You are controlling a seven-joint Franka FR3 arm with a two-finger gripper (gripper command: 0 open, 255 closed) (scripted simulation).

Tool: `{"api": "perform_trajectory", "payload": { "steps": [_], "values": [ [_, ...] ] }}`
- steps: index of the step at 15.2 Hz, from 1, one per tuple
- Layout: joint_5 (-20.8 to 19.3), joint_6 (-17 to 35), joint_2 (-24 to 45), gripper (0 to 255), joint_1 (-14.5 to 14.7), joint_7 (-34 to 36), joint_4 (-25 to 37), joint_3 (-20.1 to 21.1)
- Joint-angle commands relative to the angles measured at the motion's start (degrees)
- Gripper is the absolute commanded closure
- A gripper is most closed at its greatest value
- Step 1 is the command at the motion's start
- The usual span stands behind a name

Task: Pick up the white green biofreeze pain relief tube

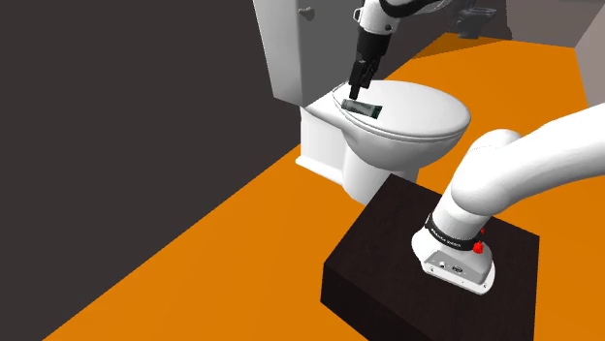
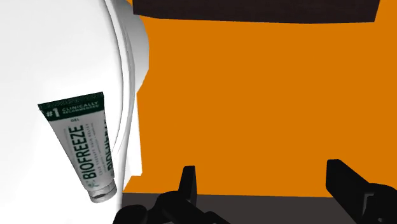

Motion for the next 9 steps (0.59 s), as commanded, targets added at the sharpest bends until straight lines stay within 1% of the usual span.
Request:
{"api": "perform_trajectory", "payload": {
  "steps": [1, 5, 9],
  "values": [
    [-1.6, 3.13, 1.48, 0, -0.64, -3.03, -0.99, -1.95],
    [-4.18, 9.67, 5.64, 0, -1.67, -8.72, -2.07, -5.88],
    [-5.88, 16.32, 11.13, 0, -2.27, -14.5, -1.73, -9.95]
  ]
}}
